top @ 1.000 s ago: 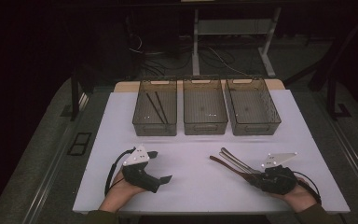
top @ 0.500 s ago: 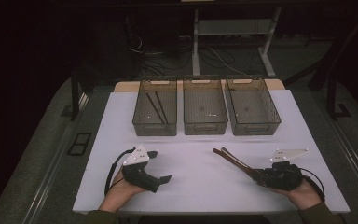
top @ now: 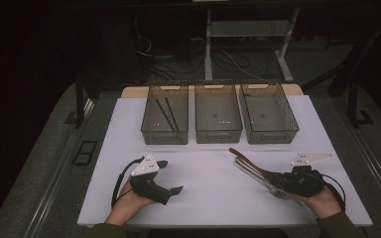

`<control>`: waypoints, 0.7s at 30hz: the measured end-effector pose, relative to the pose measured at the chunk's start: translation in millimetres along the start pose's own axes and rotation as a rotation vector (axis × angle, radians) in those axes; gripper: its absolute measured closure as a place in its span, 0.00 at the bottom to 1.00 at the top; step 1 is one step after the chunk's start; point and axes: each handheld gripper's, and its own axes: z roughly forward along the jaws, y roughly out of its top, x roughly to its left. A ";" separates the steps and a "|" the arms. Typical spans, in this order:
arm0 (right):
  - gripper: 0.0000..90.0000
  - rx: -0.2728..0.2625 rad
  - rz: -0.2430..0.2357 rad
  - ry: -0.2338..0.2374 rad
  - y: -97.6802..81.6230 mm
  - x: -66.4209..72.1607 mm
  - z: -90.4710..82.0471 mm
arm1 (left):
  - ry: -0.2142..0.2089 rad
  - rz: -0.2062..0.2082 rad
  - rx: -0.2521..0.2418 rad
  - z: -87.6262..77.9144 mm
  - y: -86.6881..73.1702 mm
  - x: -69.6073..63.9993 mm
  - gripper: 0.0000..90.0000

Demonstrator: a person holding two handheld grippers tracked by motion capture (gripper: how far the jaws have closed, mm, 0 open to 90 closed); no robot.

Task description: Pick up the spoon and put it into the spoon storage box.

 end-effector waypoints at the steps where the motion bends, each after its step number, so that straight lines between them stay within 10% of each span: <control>1: 0.89 -0.003 0.001 -0.002 1.1 -0.7 -0.4 | 0.000 0.000 0.000 0.0 0.1 0.0 0.00; 21: 0.89 -0.039 0.012 -0.023 34.8 -9.6 11.2 | -0.002 -0.013 -0.006 1.1 -1.2 1.5 0.00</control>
